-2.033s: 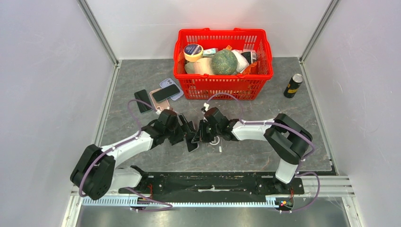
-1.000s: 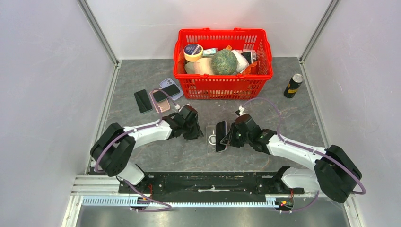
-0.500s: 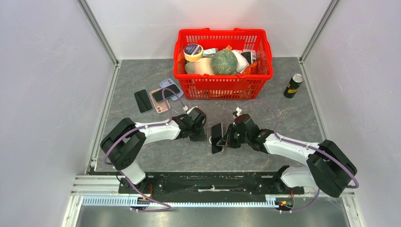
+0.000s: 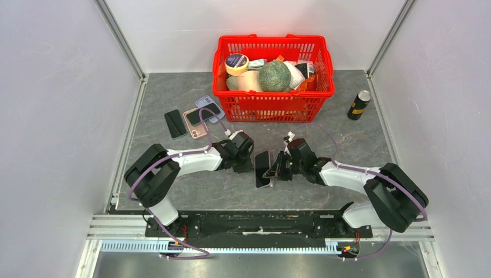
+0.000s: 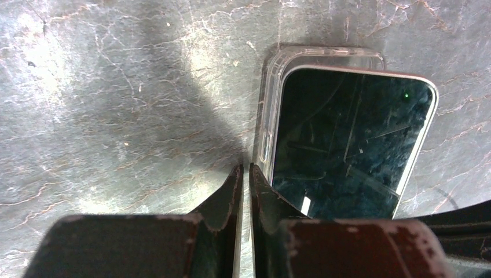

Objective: Put the phone into the phone case

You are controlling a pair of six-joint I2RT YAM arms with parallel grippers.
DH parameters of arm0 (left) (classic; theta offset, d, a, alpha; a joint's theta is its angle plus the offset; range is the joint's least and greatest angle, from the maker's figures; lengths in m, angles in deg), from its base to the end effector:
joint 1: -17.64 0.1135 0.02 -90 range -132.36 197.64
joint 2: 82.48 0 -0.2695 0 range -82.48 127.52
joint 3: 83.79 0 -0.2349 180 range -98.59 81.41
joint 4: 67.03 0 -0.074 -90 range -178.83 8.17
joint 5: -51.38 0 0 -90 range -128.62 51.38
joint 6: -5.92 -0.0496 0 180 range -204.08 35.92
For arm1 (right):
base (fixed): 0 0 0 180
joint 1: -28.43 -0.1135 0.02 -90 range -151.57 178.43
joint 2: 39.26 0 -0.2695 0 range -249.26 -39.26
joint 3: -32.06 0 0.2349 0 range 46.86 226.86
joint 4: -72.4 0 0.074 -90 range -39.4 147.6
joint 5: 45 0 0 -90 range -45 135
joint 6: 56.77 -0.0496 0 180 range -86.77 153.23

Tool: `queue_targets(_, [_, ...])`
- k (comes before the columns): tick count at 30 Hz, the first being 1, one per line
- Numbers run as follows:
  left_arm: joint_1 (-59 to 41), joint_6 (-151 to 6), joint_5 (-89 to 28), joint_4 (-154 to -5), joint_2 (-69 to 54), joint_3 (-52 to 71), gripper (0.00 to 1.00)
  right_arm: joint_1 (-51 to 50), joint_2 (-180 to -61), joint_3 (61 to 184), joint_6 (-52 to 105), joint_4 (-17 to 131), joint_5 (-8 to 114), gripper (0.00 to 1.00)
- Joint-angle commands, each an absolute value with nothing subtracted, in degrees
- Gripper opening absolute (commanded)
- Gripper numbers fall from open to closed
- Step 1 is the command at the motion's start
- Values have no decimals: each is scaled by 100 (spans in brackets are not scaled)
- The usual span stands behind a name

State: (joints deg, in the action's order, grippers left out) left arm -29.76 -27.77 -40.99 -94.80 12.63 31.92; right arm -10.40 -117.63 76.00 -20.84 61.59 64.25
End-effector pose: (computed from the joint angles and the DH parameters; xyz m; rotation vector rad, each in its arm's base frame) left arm 0.2114 -0.2269 0.1561 -0.2267 2.7061 -0.5658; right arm 0.1802 0.1660 0.1589 0.1663 2.6253 1.0898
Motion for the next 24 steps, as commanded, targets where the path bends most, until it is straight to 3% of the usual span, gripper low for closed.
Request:
queue_targets(1, [-3061, -2625, -4145, -9365, 1409, 3048, 13, -1012, -11971, 7398, -1990, 6690, 6211, 0])
queue_targets(11, [-3071, -2616, -4104, -9356, 1410, 3016, 12, -1015, -12122, 7471, -1546, 6421, 5864, 0])
queue_targets(12, [-3073, -2616, -4100, -9356, 1395, 3017, 12, -1015, -12078, 7487, -1493, 6313, 5815, 4])
queue_targets(15, [-3079, -2616, -4102, -9361, 1393, 3017, 12, -1009, -11886, 7563, -1344, 5911, 5560, 29])
queue_targets(18, [-3079, -2620, -4102, -9361, 1382, 3017, 12, -1015, -11624, 7698, -1186, 5493, 5413, 45])
queue_targets(24, [-3088, -2611, -4121, -9363, 1355, 3035, 12, -1013, -11338, 8064, -989, 4868, 5344, 53])
